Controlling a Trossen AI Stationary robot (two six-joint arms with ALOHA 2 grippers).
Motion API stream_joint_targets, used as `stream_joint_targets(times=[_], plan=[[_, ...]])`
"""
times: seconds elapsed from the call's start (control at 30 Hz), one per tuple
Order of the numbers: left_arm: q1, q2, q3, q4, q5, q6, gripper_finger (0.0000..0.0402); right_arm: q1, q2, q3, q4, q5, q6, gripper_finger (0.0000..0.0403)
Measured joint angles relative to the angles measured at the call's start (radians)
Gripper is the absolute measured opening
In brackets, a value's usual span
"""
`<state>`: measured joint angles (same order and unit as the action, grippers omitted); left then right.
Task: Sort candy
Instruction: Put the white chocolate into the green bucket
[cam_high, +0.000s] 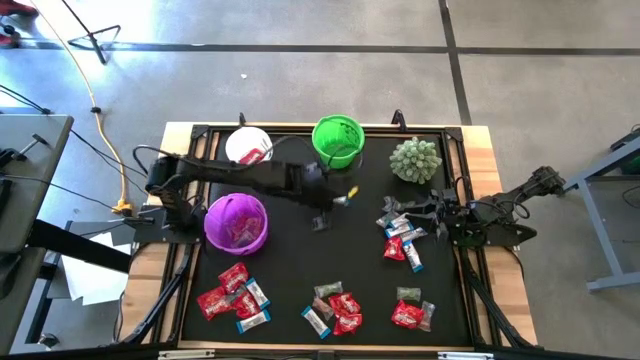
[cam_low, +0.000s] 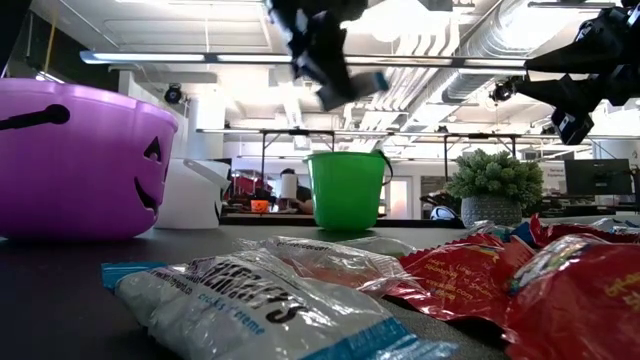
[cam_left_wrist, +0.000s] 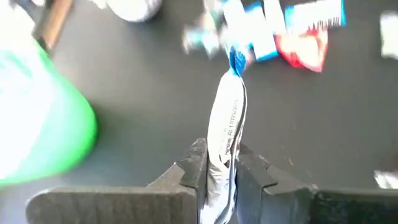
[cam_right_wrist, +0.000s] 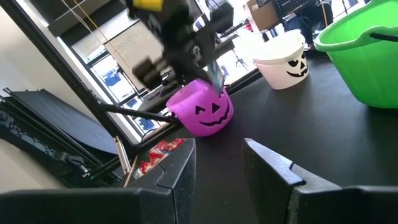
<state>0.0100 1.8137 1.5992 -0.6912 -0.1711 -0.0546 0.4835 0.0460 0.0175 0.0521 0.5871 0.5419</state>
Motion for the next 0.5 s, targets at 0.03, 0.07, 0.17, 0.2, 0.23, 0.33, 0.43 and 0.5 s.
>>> stream_joint_targets(times=[0.03,0.07,0.17,0.2,0.23,0.33,0.43,0.5], plan=[[0.013,-0.004,0.01,0.014,-0.004,0.029,0.0044,0.0,0.0,0.0,0.0,0.0,0.0,0.0126],[0.026,-0.006,0.021,0.023,-0.004,0.05,0.0043,0.0,0.0,0.0,0.0,0.0,0.0,0.0126],[0.073,-0.007,0.046,0.098,0.0,0.067,0.0042,0.0,0.0,0.0,0.0,0.0,0.0,0.0126],[0.091,-0.009,0.047,0.122,0.002,0.066,0.0042,0.0,0.0,0.0,0.0,0.0,0.0,0.0126],[0.109,-0.009,0.047,0.148,0.002,0.067,0.0042,0.0,0.0,0.0,0.0,0.0,0.0,0.0126],[0.174,-0.007,0.047,0.204,0.003,0.067,0.0042,0.0,0.0,0.0,0.0,0.0,0.0,0.0126],[0.255,-0.007,0.047,0.228,0.015,0.067,0.0042,0.0,0.0,0.0,0.0,0.0,0.0,0.0126],[0.309,0.003,0.047,0.253,0.039,0.067,0.0042,0.0,0.0,0.0,0.0,0.0,0.0,0.0126]])
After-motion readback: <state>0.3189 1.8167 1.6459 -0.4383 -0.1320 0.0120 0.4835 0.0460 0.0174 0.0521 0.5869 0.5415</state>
